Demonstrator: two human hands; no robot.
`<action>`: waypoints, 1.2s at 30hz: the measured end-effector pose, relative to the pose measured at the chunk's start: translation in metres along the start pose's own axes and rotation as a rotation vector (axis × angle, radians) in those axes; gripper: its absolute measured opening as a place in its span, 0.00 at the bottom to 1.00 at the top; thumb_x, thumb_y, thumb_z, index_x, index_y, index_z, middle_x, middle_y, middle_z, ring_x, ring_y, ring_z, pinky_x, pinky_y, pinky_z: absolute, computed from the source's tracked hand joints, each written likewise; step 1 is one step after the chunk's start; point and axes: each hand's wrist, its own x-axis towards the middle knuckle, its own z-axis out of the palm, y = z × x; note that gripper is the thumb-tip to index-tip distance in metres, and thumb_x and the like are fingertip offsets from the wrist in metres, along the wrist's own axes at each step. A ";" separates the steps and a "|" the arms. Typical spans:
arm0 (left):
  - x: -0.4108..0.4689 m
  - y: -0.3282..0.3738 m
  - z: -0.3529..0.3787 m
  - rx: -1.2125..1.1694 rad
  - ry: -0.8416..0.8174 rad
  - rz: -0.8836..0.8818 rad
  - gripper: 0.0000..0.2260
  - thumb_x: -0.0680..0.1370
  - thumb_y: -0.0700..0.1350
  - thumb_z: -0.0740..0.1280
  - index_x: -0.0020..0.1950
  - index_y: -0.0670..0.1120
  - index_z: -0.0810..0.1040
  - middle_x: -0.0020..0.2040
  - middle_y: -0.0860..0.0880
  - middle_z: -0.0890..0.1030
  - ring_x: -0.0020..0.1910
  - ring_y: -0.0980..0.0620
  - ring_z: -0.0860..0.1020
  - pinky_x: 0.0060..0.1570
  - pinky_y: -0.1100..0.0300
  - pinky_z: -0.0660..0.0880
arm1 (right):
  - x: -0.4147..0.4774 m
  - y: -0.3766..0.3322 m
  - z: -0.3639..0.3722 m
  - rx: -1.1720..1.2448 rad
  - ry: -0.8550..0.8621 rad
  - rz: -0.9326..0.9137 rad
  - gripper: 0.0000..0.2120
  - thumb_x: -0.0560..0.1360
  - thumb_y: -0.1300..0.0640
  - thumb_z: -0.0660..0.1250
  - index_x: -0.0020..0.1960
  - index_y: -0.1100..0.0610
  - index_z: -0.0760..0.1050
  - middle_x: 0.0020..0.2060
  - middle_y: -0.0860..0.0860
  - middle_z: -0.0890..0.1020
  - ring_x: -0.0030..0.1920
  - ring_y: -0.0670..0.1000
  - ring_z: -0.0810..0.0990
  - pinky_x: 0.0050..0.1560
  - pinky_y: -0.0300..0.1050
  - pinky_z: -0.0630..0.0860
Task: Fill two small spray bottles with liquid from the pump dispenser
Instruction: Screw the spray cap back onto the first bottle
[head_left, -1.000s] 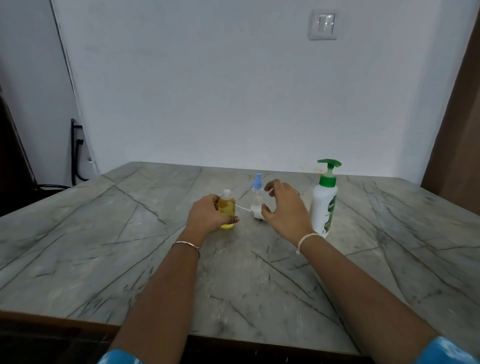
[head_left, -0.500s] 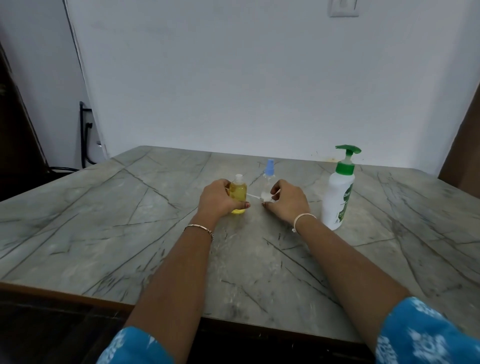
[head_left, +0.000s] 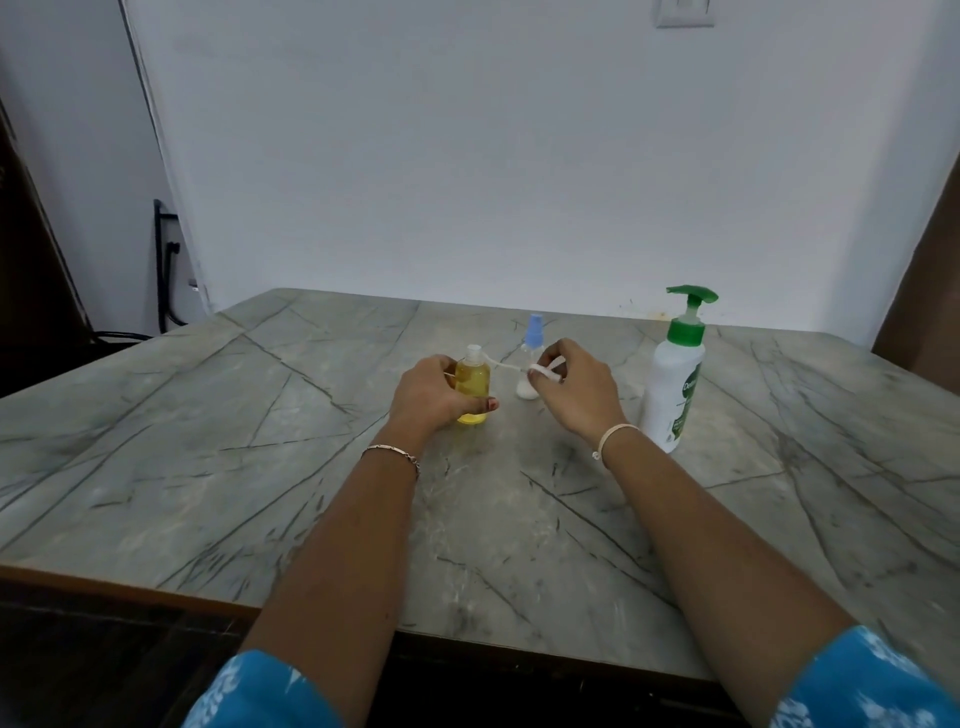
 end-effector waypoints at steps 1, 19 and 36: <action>0.001 0.001 0.000 -0.027 -0.013 -0.011 0.37 0.63 0.57 0.79 0.67 0.44 0.72 0.60 0.46 0.78 0.58 0.48 0.77 0.57 0.56 0.75 | 0.000 -0.004 -0.003 0.026 0.028 -0.020 0.07 0.77 0.52 0.66 0.53 0.55 0.74 0.41 0.50 0.79 0.37 0.49 0.76 0.34 0.37 0.66; -0.007 0.011 0.013 -0.245 -0.274 0.056 0.30 0.63 0.54 0.80 0.61 0.47 0.75 0.57 0.48 0.79 0.56 0.47 0.78 0.58 0.48 0.77 | 0.007 -0.020 -0.040 0.682 0.134 -0.013 0.08 0.77 0.56 0.68 0.56 0.54 0.78 0.39 0.48 0.79 0.40 0.44 0.76 0.44 0.41 0.79; -0.011 0.018 0.019 -0.384 -0.469 0.052 0.31 0.67 0.46 0.78 0.67 0.45 0.73 0.60 0.48 0.79 0.52 0.54 0.79 0.42 0.68 0.78 | 0.006 -0.025 -0.048 0.287 0.371 -0.144 0.15 0.79 0.46 0.64 0.44 0.58 0.73 0.33 0.49 0.74 0.32 0.44 0.70 0.35 0.37 0.68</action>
